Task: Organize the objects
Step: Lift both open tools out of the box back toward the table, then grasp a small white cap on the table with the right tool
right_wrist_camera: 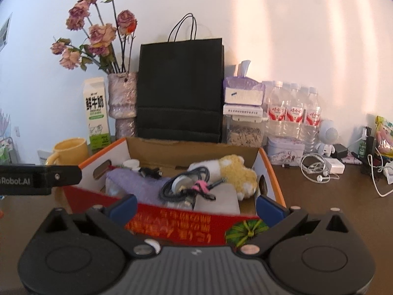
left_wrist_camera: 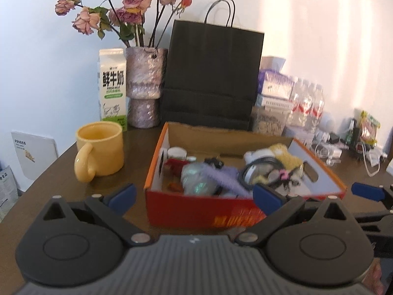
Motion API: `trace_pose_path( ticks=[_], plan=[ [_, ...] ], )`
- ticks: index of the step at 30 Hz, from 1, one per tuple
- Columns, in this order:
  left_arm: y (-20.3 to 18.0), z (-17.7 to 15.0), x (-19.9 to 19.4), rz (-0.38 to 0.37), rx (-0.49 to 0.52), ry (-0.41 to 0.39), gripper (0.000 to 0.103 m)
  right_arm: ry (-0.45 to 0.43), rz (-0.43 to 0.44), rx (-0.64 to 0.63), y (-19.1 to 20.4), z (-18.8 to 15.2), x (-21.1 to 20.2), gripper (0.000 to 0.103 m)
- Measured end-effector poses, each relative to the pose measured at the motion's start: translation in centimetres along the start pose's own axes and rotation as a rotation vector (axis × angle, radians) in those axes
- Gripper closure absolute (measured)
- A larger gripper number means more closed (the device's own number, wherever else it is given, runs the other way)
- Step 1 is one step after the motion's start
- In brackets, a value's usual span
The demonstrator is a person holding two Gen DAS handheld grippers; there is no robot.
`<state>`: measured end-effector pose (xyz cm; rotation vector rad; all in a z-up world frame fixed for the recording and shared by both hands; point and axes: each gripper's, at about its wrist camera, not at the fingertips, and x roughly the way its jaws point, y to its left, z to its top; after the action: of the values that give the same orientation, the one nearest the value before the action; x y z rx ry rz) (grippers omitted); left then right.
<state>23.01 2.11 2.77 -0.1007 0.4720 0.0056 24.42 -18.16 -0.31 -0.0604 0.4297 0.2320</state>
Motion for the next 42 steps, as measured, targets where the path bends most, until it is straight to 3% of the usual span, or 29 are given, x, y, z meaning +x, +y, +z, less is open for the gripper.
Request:
trace_pose_path(
  ticks=[10,13,15,17,24,42],
  plan=[
    [2.6,-2.4,-0.2,0.012,-0.033,0.091,0.0,0.101,0.046,-0.028,0.6,-2.0,0.5,0.003],
    [3.2,-2.6,-0.3,0.005,-0.049,0.101,0.0,0.164,0.077,-0.045,1.0,-2.1,1.5,0.014],
    [3.6,-2.6,-0.3,0.0,-0.058,0.099,0.0,0.2,0.093,-0.056,1.3,-2.1,2.3,0.029],
    [4.1,-2.6,-0.3,-0.005,-0.072,0.099,0.0,0.229,0.11,-0.056,1.5,-2.0,3.1,0.037],
    [5.4,-2.6,0.1,-0.037,-0.123,0.111,0.0,0.293,0.126,-0.058,2.3,-2.0,5.7,0.054],
    [5.3,-2.9,-0.3,-0.066,-0.126,0.102,0.0,0.314,0.167,-0.071,3.4,-2.3,7.3,0.066]
  ],
)
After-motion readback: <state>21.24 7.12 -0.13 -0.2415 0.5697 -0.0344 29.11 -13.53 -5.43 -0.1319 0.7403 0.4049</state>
